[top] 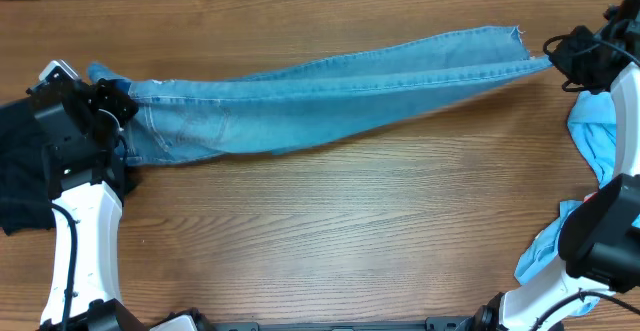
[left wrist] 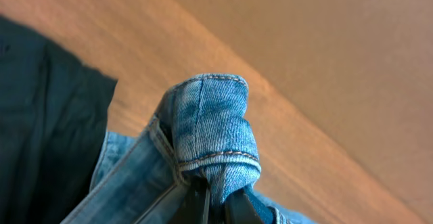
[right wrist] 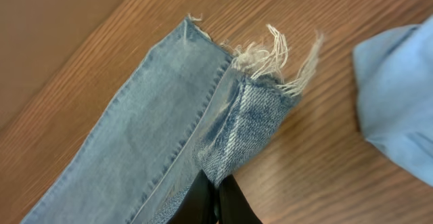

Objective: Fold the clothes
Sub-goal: 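Lift the lower edge with both grippers and fold it up over the top half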

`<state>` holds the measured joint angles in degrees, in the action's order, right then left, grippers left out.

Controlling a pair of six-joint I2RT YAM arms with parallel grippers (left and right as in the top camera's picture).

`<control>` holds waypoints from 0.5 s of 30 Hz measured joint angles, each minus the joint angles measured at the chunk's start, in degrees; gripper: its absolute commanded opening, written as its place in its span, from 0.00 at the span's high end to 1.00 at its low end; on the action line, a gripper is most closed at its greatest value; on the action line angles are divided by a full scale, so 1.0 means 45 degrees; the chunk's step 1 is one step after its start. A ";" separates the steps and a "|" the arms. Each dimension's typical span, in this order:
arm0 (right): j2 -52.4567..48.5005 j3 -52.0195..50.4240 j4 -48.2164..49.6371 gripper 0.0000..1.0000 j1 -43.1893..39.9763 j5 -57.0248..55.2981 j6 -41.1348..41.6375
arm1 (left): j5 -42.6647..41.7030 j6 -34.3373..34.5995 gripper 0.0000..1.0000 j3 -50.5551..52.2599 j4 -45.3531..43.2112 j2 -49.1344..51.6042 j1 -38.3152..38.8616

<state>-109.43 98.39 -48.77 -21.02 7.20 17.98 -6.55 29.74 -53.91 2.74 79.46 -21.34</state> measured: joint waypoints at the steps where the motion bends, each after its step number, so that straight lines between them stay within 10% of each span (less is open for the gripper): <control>1: -0.0233 0.0000 0.0194 0.96 0.0087 0.0029 0.0000 | 0.0039 0.0019 0.96 0.0000 -0.0457 0.0102 0.0005; 15: -0.1209 0.0005 0.1447 0.96 0.0457 0.0087 0.0005 | 0.0631 0.0063 0.96 0.0000 -0.1409 0.1826 0.0165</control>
<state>-114.87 98.41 -42.26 -18.96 7.60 18.00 -3.70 30.02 -53.91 -3.60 87.68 -20.60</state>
